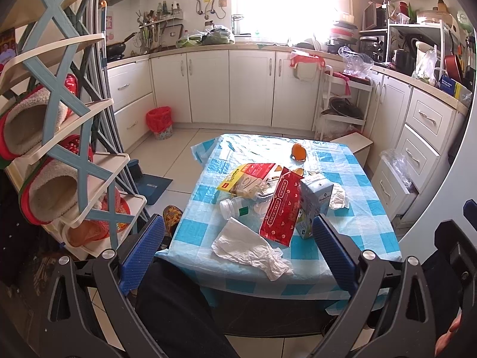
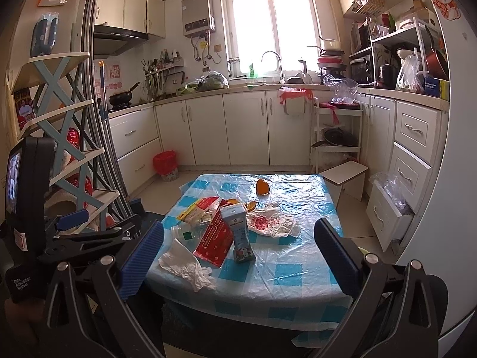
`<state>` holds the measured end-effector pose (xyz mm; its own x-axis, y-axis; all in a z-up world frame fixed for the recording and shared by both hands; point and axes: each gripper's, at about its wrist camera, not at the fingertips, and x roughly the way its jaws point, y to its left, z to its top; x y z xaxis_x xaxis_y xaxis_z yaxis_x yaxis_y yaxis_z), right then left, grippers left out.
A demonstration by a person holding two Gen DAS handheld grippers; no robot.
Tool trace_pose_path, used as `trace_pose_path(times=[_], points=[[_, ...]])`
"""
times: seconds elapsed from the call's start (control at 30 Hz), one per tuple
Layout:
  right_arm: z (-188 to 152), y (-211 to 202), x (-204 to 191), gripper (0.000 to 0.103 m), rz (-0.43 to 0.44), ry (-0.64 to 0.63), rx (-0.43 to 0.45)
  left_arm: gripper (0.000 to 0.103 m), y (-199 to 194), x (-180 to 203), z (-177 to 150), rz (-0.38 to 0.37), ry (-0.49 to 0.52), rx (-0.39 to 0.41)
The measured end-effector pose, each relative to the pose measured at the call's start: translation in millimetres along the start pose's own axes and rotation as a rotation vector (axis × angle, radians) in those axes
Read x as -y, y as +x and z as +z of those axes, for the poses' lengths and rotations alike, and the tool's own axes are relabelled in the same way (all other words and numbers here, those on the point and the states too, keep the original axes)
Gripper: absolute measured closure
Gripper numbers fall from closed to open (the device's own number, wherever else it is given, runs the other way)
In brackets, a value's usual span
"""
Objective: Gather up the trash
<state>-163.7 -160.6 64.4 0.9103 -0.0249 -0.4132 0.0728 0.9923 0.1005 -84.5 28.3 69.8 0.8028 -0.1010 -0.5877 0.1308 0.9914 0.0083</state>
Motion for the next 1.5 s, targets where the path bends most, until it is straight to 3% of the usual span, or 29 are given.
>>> trace_pose_path(times=[0.2, 0.37, 0.6, 1.0, 1.3, 1.5], points=[[-1.9, 7.1, 3.3, 0.006, -0.007, -0.002, -0.002, 0.008, 11.2, -0.8, -1.9, -0.013, 0.008, -0.018], [-5.5, 28.3, 22.8, 0.006, -0.043, 0.007, -0.026, 0.008, 32.6, -3.1, -5.8, -0.076, 0.021, -0.040], [-13.3, 73.1, 56.6, 0.006, -0.122, -0.013, -0.153, 0.008, 67.8, 13.6, -8.7, -0.110, 0.065, -0.076], [-30.0, 140.4, 89.3, 0.006, -0.080, 0.117, -0.245, 0.008, 113.2, 49.2, -1.5, -0.157, 0.094, -0.131], [-22.9, 177.0, 109.1, 0.006, -0.097, 0.106, -0.248, 0.008, 131.4, 83.0, -0.7, -0.180, 0.116, -0.158], [-16.2, 213.1, 124.0, 0.006, -0.096, 0.087, -0.295, 0.008, 151.1, 106.5, -6.7, -0.161, 0.065, -0.177]])
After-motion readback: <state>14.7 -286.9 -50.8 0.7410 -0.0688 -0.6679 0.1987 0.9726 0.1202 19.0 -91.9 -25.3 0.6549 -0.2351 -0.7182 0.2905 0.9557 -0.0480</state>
